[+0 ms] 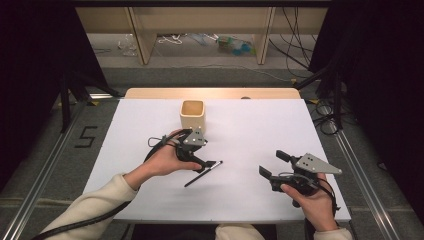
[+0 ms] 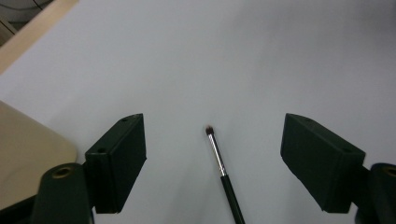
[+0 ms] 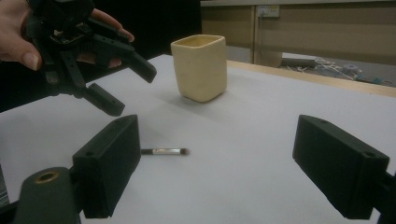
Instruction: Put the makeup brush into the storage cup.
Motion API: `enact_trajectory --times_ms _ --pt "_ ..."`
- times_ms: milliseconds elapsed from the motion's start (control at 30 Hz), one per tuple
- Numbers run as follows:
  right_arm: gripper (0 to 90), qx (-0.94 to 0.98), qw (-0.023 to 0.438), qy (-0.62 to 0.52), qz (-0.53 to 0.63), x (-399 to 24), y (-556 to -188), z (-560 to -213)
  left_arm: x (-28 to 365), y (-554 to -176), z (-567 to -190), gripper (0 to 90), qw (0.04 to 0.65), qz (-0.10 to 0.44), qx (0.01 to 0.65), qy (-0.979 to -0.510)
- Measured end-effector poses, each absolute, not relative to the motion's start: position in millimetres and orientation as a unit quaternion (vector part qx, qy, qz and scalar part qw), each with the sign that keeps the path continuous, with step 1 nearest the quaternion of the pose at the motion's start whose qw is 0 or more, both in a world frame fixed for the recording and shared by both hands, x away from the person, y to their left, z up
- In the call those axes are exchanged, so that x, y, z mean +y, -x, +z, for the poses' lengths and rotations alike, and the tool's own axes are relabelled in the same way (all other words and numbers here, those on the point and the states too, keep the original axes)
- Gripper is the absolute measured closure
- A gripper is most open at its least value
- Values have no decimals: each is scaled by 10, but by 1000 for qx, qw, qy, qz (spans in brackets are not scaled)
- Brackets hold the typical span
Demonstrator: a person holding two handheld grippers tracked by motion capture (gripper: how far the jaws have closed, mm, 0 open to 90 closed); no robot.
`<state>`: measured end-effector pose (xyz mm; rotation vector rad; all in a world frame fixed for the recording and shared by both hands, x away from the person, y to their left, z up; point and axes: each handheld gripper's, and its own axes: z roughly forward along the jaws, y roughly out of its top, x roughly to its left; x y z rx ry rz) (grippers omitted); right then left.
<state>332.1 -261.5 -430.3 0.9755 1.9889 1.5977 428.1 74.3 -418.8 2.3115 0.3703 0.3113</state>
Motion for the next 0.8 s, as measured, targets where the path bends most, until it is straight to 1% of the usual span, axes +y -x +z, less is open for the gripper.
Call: enact_trajectory --times_ms 33,100,167,200,333,433,700,800 --pt "163 712 200 -349 575 -2614 -3323 -4304 746 -4304 -4181 239 356 117 134 -918" --pt "163 713 200 -349 575 -2613 -3324 -4306 720 -4326 -4195 246 335 111 136 -926" --pt "164 711 195 -350 578 -2607 -3326 -4309 681 -4331 -4214 265 330 103 158 -925" --pt "164 711 197 -348 578 -2604 -3331 -4315 675 -4347 -4203 266 310 97 149 -934" --pt "164 716 195 -349 572 -2608 -3327 -4313 600 -4346 -4217 293 286 89 167 -939" --pt "164 717 195 -350 571 -2611 -3329 -4315 556 -4335 -4211 323 259 92 159 -948" --pt "164 723 192 -352 563 -2614 -3323 -4310 490 -4328 -4247 323 217 70 173 -958" --pt "164 718 192 -349 571 -2609 -3331 -4319 473 -4342 -4262 323 207 67 166 -962"
